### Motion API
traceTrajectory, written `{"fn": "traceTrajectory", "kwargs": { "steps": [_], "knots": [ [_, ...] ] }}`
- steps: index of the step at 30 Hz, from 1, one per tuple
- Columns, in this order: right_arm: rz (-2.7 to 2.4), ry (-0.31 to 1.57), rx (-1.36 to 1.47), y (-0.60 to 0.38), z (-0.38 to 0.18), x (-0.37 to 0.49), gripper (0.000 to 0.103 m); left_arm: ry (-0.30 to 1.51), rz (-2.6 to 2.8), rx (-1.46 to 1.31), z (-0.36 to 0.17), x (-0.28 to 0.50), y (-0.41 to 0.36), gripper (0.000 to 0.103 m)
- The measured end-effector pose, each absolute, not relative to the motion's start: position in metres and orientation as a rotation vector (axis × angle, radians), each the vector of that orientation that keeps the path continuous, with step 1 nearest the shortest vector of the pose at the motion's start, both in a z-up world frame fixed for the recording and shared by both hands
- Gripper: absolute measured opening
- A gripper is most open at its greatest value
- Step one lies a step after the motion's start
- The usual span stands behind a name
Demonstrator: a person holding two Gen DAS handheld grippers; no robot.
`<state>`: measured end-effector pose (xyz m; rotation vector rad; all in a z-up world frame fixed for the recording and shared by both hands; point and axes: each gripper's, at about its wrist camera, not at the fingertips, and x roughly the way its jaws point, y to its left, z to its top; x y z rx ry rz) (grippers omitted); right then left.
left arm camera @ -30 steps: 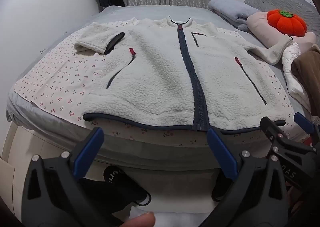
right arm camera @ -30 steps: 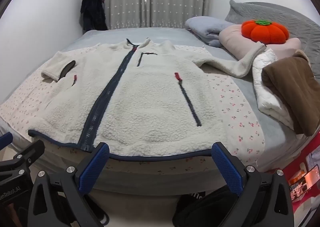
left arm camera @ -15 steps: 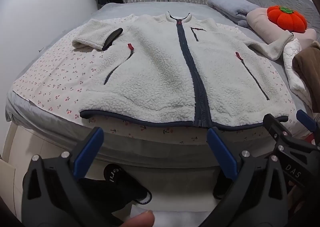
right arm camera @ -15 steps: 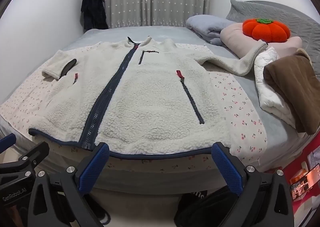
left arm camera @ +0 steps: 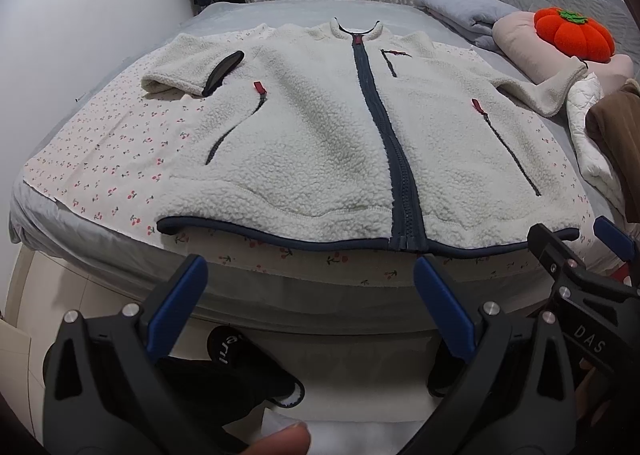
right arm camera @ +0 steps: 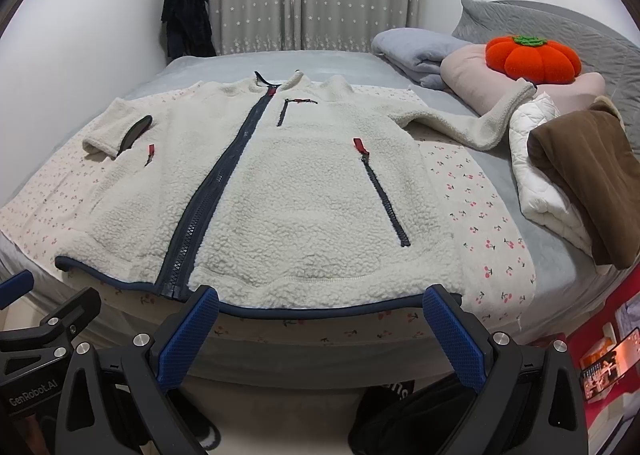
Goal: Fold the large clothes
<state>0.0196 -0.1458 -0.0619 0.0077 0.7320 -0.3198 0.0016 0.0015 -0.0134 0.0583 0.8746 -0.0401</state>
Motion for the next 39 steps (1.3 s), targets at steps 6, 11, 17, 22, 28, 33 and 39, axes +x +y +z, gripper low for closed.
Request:
{"fn": "traceTrajectory", "kwargs": {
  "steps": [6,11,17,22,28,33,39],
  "knots": [
    [-0.32,0.735,-0.002,-0.1429,-0.0633,0.0206,0.103,0.876,-0.049,0.059,-0.016,0.0022,0.0019,0.103],
    [-0.324,0.735,-0.002,-0.1419,-0.0625,0.0218,0.103,0.879,-0.046,0.056,-0.0174,0.0028,0.0037,0.103],
    [-0.322,0.743,-0.008,-0.1384,-0.0641,0.0239,0.103,0.88,-0.047,0.056,-0.0177,0.0028,0.0048,0.103],
    [-0.323,0.746,-0.011,-0.137,-0.0649,0.0252,0.103,0.881,-0.045,0.057,-0.0176,0.0027,0.0045,0.103],
    [-0.325,0.747,-0.011,-0.1371,-0.0654,0.0258,0.103,0.882,-0.045,0.058,-0.018,0.0028,0.0049,0.103],
    [-0.325,0.748,-0.01,-0.1371,-0.0656,0.0258,0.103,0.882,-0.046,0.057,-0.018,0.0034,0.0053,0.103],
    [-0.328,0.751,-0.011,-0.1375,-0.067,0.0257,0.103,0.883,-0.046,0.058,-0.0183,0.0027,0.005,0.103]
  ]
}}
